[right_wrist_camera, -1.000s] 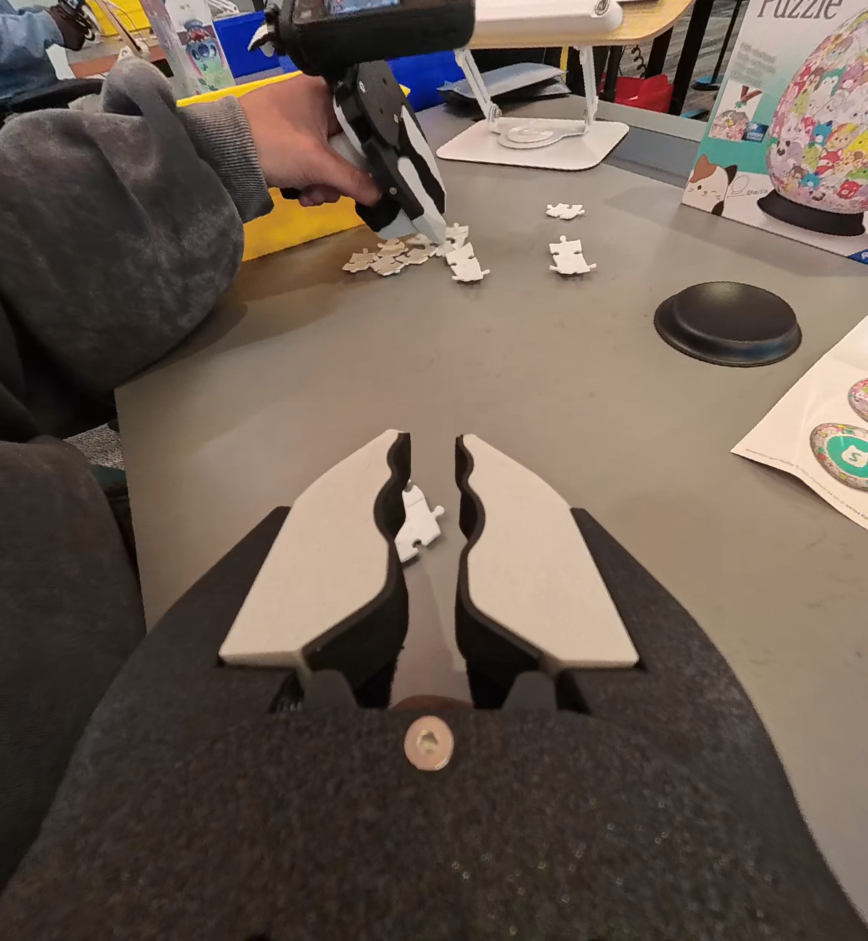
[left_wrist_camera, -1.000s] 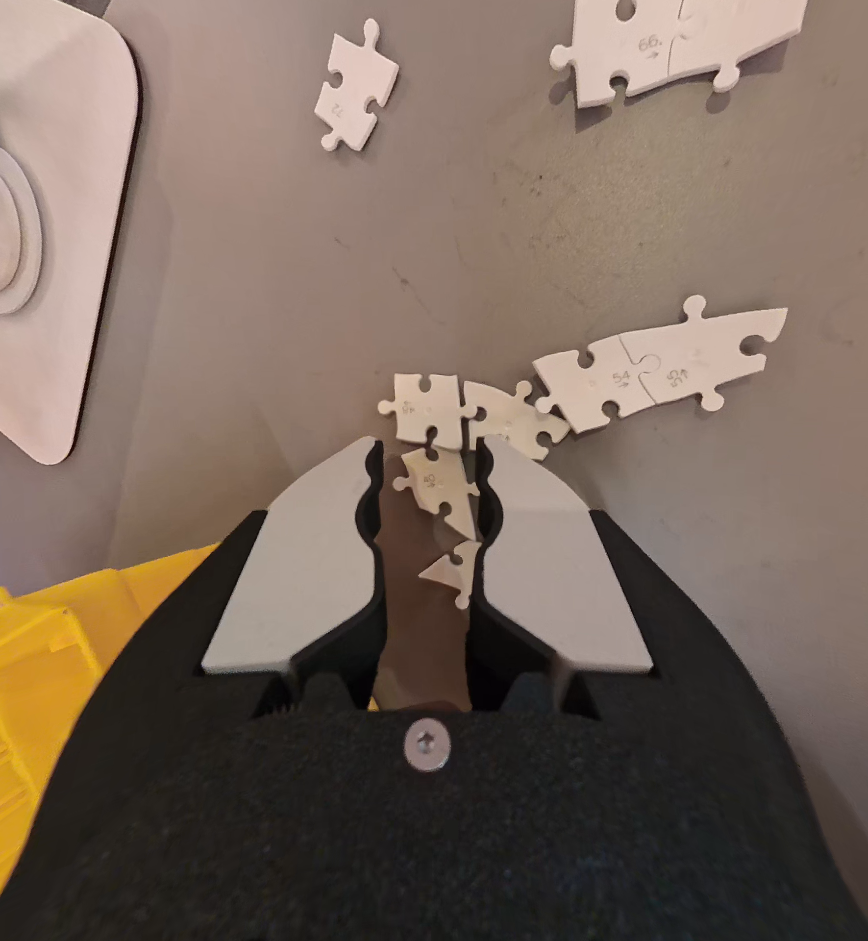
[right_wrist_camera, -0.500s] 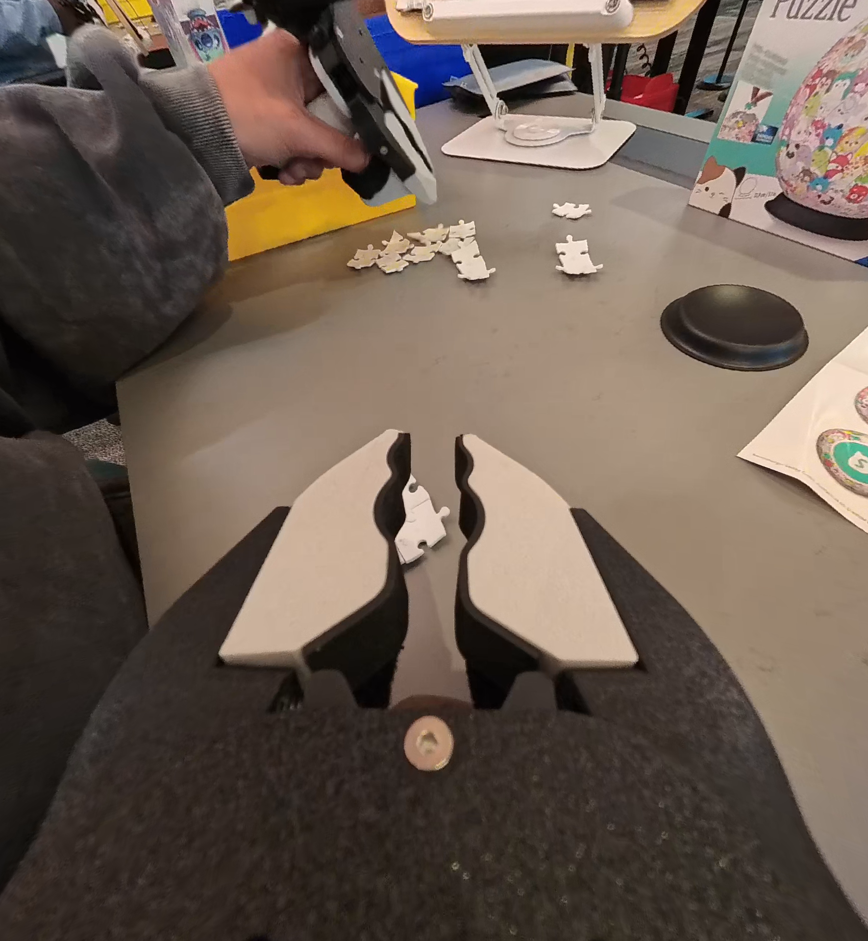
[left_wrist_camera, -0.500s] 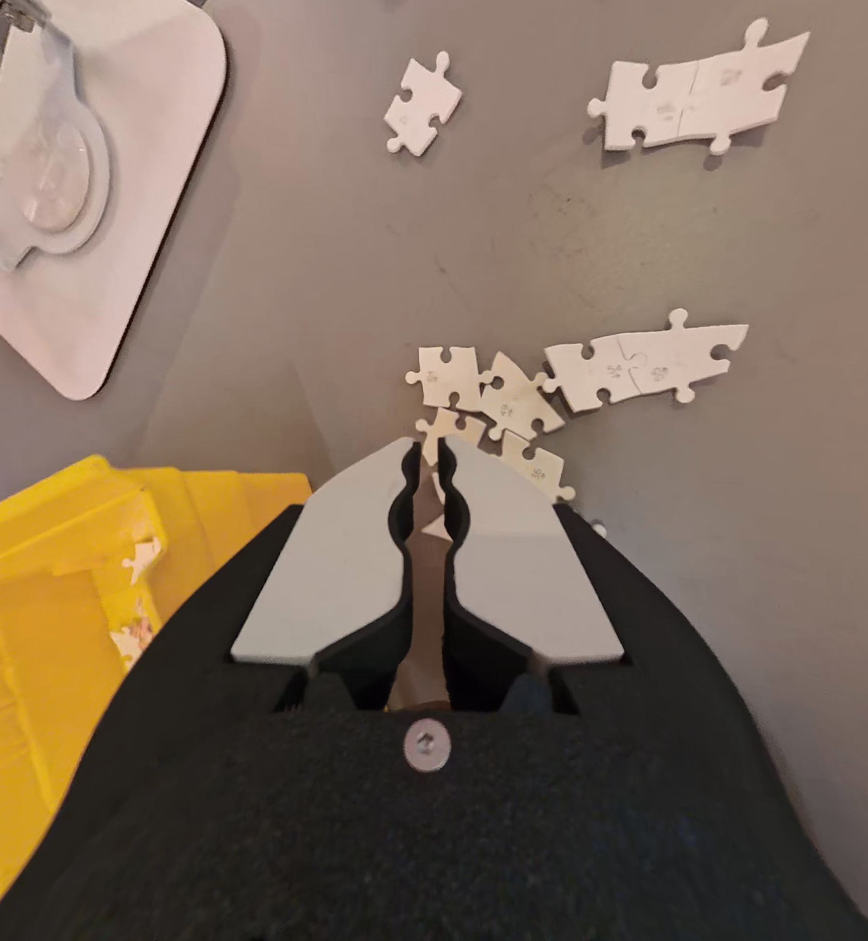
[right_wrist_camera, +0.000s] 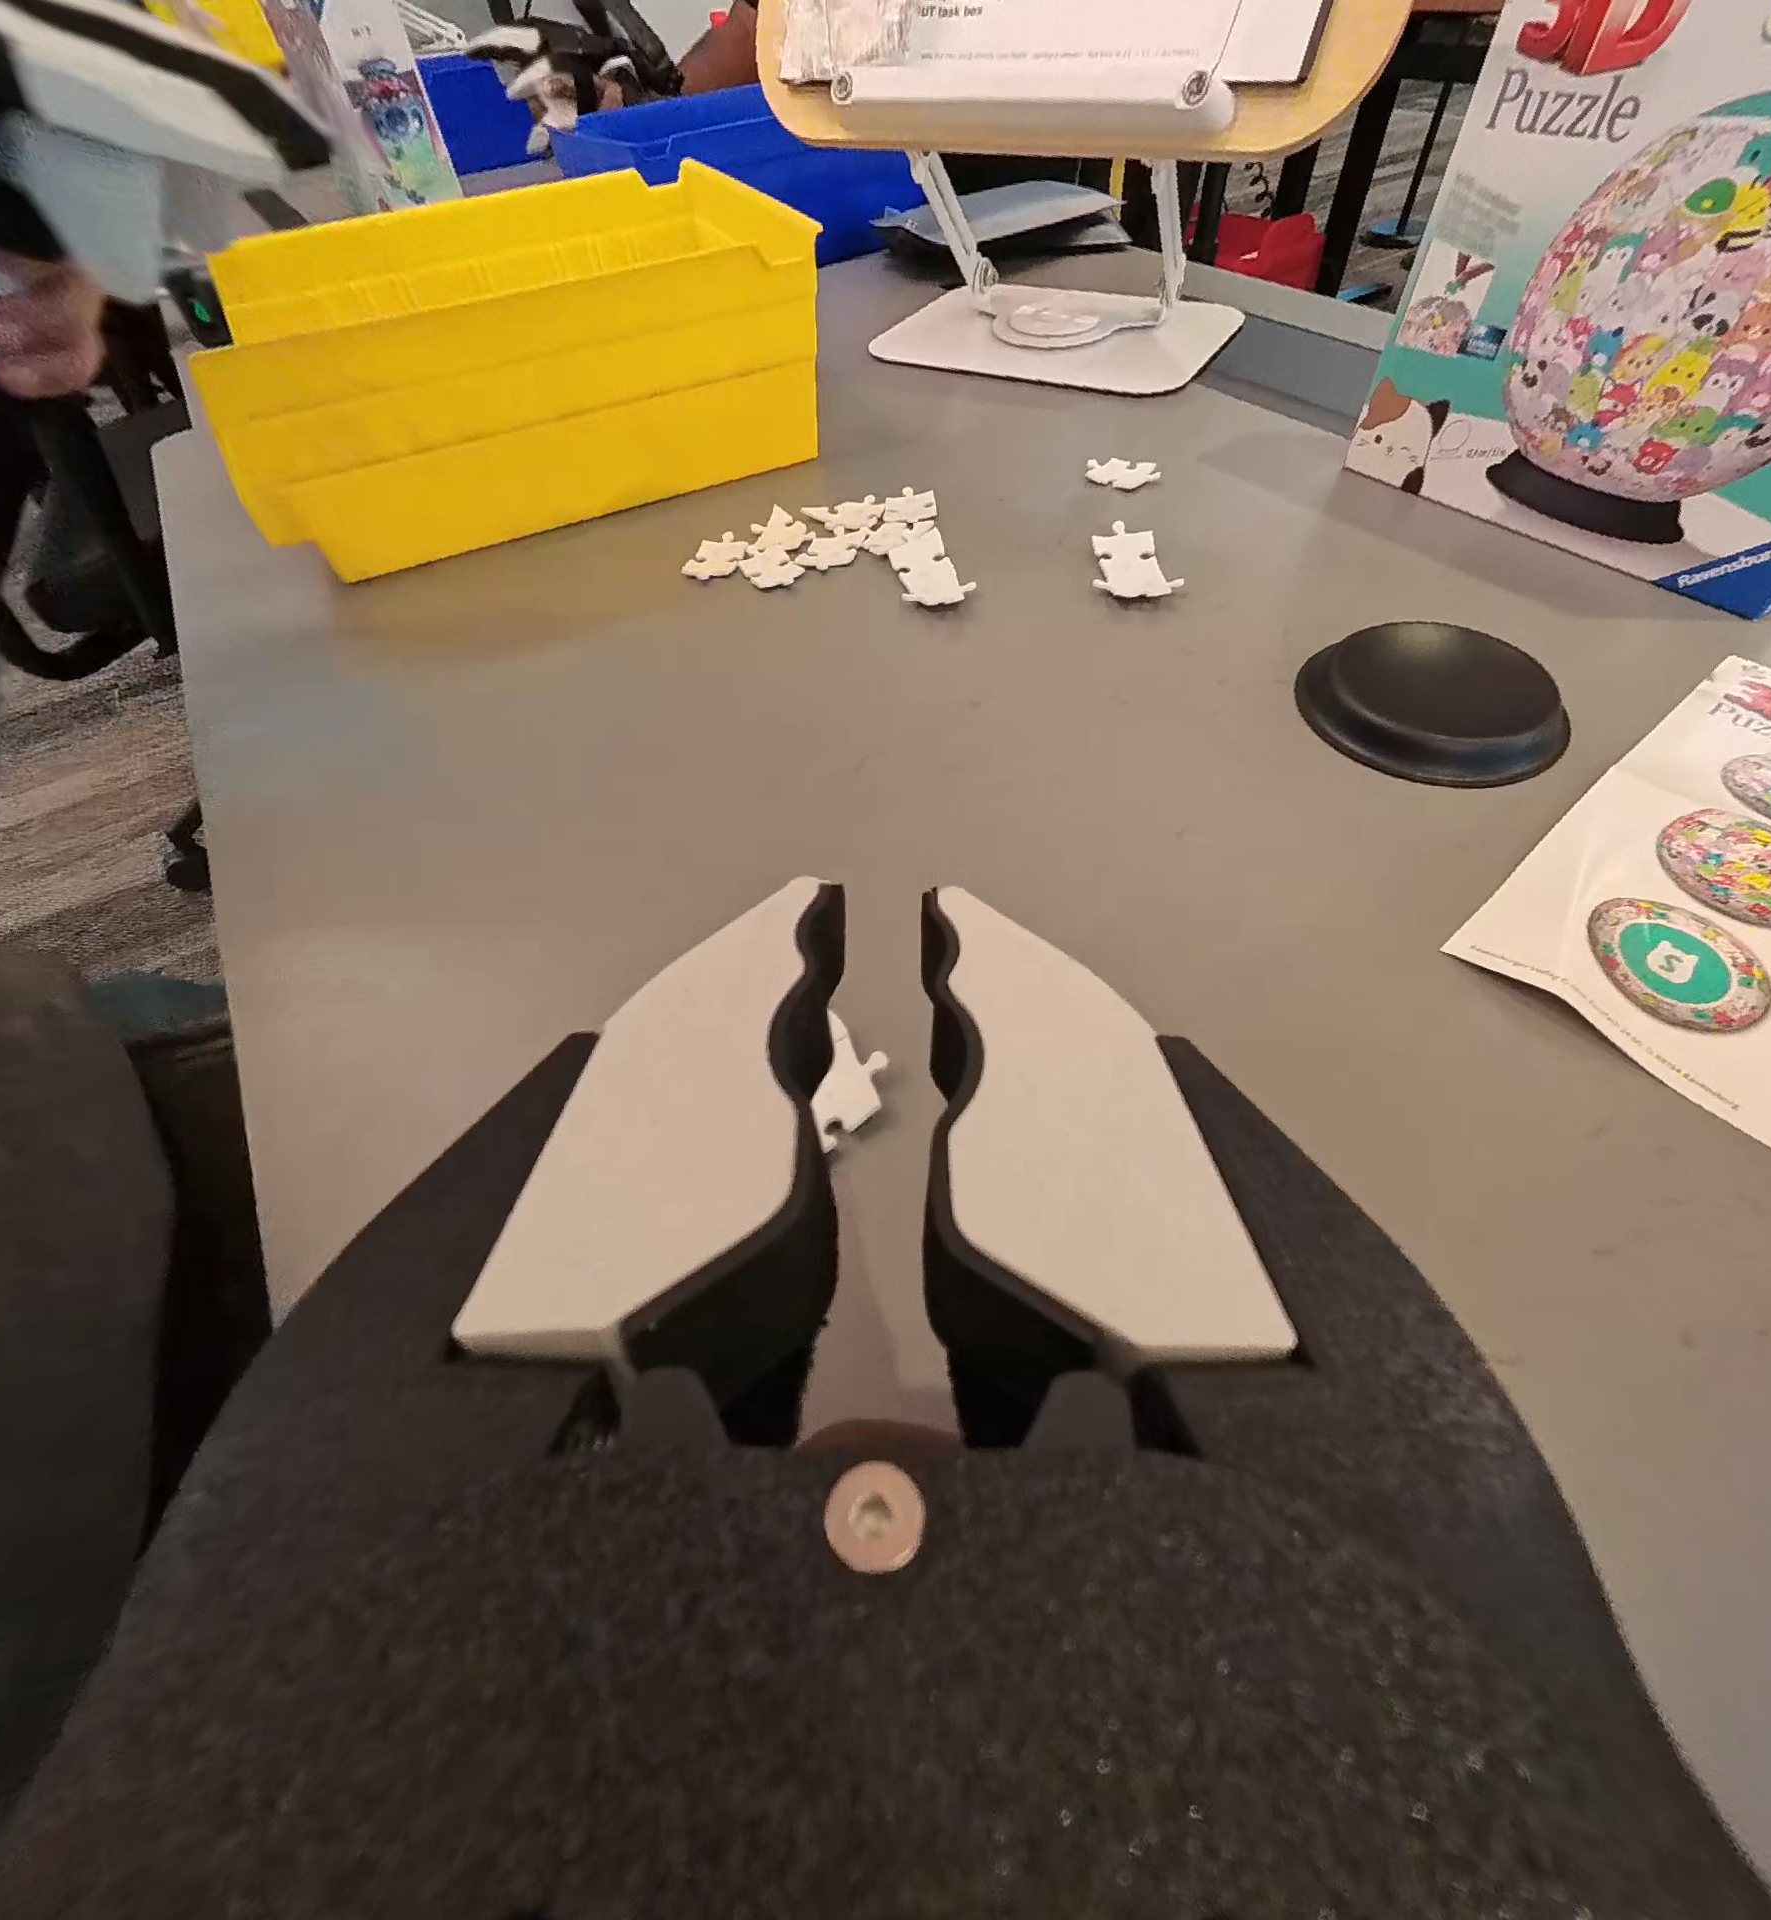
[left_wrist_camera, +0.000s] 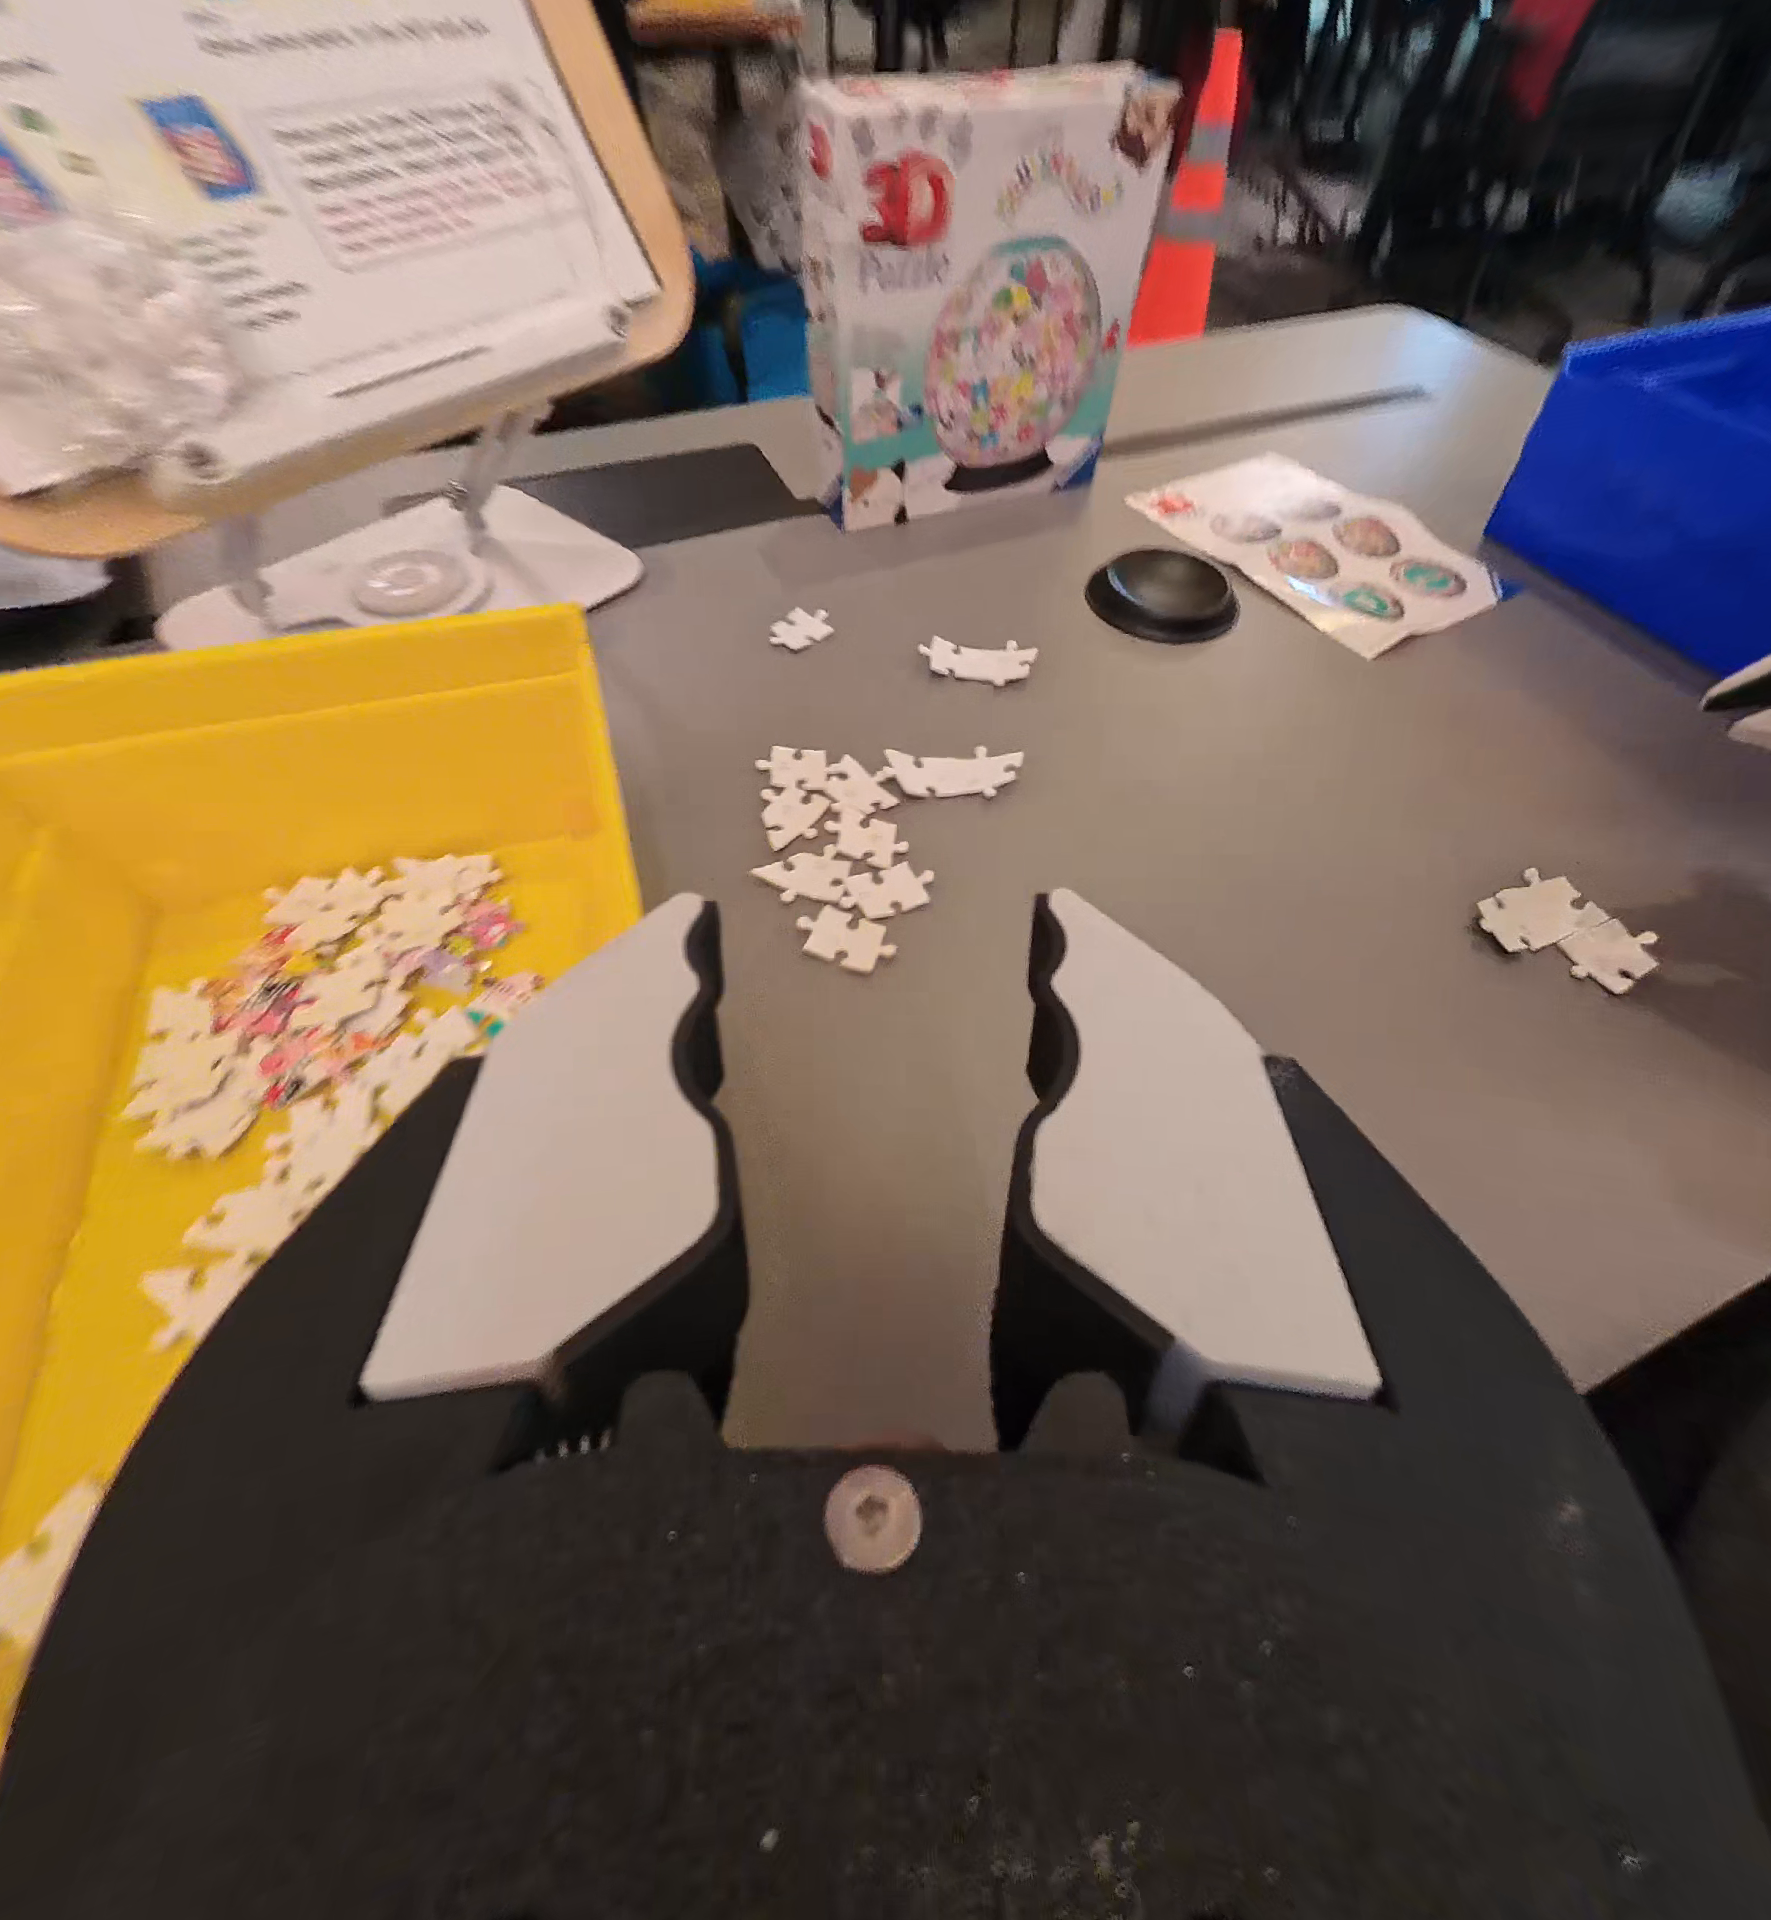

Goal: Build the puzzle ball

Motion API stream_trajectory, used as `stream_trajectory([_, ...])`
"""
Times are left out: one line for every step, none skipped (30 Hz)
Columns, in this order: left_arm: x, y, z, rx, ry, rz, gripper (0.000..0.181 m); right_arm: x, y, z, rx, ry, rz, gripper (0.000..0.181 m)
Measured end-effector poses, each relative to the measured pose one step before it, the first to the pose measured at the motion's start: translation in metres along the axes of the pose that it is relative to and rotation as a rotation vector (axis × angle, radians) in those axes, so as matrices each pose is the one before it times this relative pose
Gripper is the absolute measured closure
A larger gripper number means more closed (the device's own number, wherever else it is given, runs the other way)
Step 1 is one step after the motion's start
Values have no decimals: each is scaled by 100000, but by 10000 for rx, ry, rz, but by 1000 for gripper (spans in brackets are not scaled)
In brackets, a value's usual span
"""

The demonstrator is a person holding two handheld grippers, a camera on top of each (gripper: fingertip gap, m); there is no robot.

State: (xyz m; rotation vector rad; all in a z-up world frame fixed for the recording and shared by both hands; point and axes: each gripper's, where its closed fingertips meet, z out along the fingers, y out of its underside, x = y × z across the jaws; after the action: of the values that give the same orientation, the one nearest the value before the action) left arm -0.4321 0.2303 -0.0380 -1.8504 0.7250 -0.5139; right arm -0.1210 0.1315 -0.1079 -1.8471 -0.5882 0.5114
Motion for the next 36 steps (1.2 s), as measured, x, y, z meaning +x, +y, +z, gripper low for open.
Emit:
stream_trajectory([-519, 386, -1406, 359, -103, -197, 119, 82, -95, -21, 56, 52, -25, 168])
stream_trajectory([-422, 329, -1247, 346, -34, -184, 114, 95, -98, -17, 56, 40, -7, 168])
stream_trajectory([-339, 261, -1089, 322, -5, -150, 112, 84, -127, -18, 50, 18, 35, 168])
stream_trajectory([-290, 130, -974, 369, -36, -102, 112, 78, -162, -46, 62, 14, 39, 168])
stream_trajectory([-290, -25, -858, 437, -80, -71, 112, 93, -214, -57, 75, 33, 20, 168])
stream_trajectory([-215, -110, -769, 468, -86, -71, 112, 107, -256, -78, 100, 50, 27, 169])
stream_trajectory([-177, -90, -673, 447, -84, -71, 113, 139, -334, -94, 152, 52, 74, 169])
stream_trajectory([-334, 48, -590, 349, -206, -88, 114, 101, -376, -86, 181, 19, 121, 169])
stream_trajectory([-407, 193, -535, 266, -269, -225, 114, 48, -301, -72, 144, -15, 130, 169])
stream_trajectory([-216, 279, -459, 202, -120, -419, 115, 31, -174, -93, 56, 6, 104, 168])
stream_trajectory([-62, 191, -377, 156, 34, -607, 117, 33, -66, -113, 31, 55, 24, 168])
stream_trajectory([201, -35, -313, 171, 220, -622, 115, 21, 59, -71, -9, 63, -54, 168])
stream_trajectory([367, -148, -272, 157, 312, -449, 116, 41, 142, -27, -95, 66, -53, 168])
stream_trajectory([160, -14, -227, 66, 156, -210, 118, 52, 85, 21, -95, 64, -53, 168])
stream_trajectory([-164, 194, -198, -27, -22, 12, 119, 55, -22, 76, -32, 54, -62, 168])
stream_trajectory([-446, 325, -177, -126, -145, 141, 120, 20, -55, 136, -1, 11, -38, 168])
stream_trajectory([-583, 341, -138, -175, -208, 138, 120, 2, -12, 185, -19, -32, -1, 168])
stream_trajectory([-514, 290, -128, -167, -155, 37, 120, 50, 15, 214, -20, -35, 37, 168])
stream_trajectory([-481, 273, -124, -141, -142, -60, 121, 79, -22, 214, 14, -60, 99, 168])
stream_trajectory([-519, 216, -114, -107, -180, -85, 122, 126, -42, 193, 26, -77, 130, 168])
stream_trajectory([-444, 99, -90, -52, -140, -40, 122, 227, -61, 176, 32, -37, 98, 168])
stream_trajectory([-423, -33, -73, -7, -129, 31, 124, 324, -64, 147, 37, 2, 70, 168])
stream_trajectory([-526, -100, -70, -8, -209, 105, 124, 409, -4, 131, 10, 33, 42, 168])
stream_trajectory([-666, -87, -34, -46, -285, 216, 124, 510, 140, 128, -64, 96, 8, 168])
stream_trajectory([-844, 100, -2, -177, -366, 326, 125, 599, 284, 143, -129, 170, -34, 168])
stream_trajectory([-1045, 313, 15, -292, -467, 352, 126, 548, 325, 162, -152, 184, -68, 168])
stream_trajectory([-1014, 392, 19, -289, -430, 304, 126, 423, 351, 199, -168, 144, -103, 168])
stream_trajectory([-837, 350, 17, -234, -313, 185, 126, 298, 280, 201, -148, 98, -97, 168])
stream_trajectory([-602, 260, -5, -180, -196, 67, 126, 155, 150, 172, -82, 42, -84, 168])
stream_trajectory([-458, 214, -41, -148, -151, 37, 127, 70, 73, 138, -45, 17, -91, 168])
stream_trajectory([-387, 134, -70, -86, -152, 57, 128, 34, 19, 100, -20, 8, -67, 168])
stream_trajectory([-237, -6, -75, 15, -90, 49, 129, 3, 4, 73, -29, -11, -37, 168])
stream_trajectory([-49, -106, -43, 63, 15, 9, 129, -60, 2, 51, -29, -39, -34, 168])
stream_trajectory([25, -141, -11, 58, 49, -23, 130, -48, -49, 8, 16, -33, -38, 168])
stream_trajectory([44, -172, 2, 77, 39, -21, 130, -21, -53, -11, 25, -9, -23, 168])
stream_trajectory([72, -112, 41, 57, 39, 16, 130, -37, -38, -19, 23, -27, -11, 168])
